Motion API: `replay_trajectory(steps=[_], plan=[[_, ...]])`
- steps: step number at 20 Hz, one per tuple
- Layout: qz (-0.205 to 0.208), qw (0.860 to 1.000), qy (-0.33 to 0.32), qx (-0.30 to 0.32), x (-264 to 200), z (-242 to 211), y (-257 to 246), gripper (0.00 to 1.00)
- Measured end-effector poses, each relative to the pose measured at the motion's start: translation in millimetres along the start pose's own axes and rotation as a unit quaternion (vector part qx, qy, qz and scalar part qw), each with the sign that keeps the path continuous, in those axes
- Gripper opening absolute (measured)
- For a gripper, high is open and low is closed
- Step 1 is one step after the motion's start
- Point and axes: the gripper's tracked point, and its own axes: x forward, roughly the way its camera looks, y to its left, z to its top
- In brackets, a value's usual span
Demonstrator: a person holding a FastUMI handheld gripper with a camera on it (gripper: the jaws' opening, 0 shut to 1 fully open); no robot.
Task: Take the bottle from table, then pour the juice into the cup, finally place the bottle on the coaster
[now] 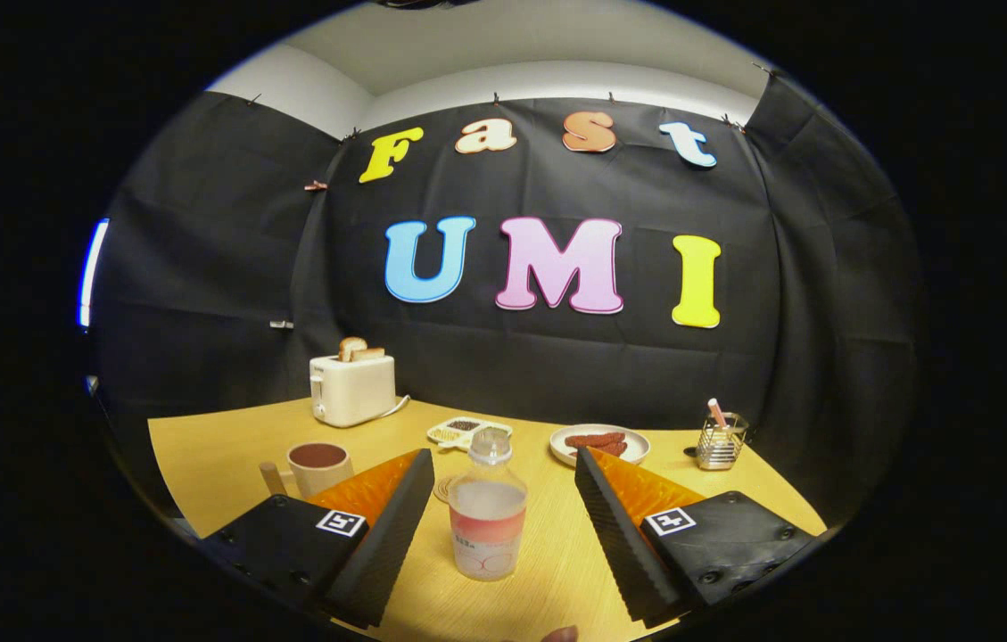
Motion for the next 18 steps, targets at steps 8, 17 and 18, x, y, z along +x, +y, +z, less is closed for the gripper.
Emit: replay_trajectory(steps=[8, 17, 18], plan=[[-0.005, 1.000, 0.022, 0.008, 34.4, -60.9, 11.7, 0.97], [-0.074, 0.995, 0.059, -0.004, 62.9, -72.9, -1.2, 0.73], [-0.074, 0.995, 0.059, -0.017, 63.2, -64.8, 0.6, 0.72]])
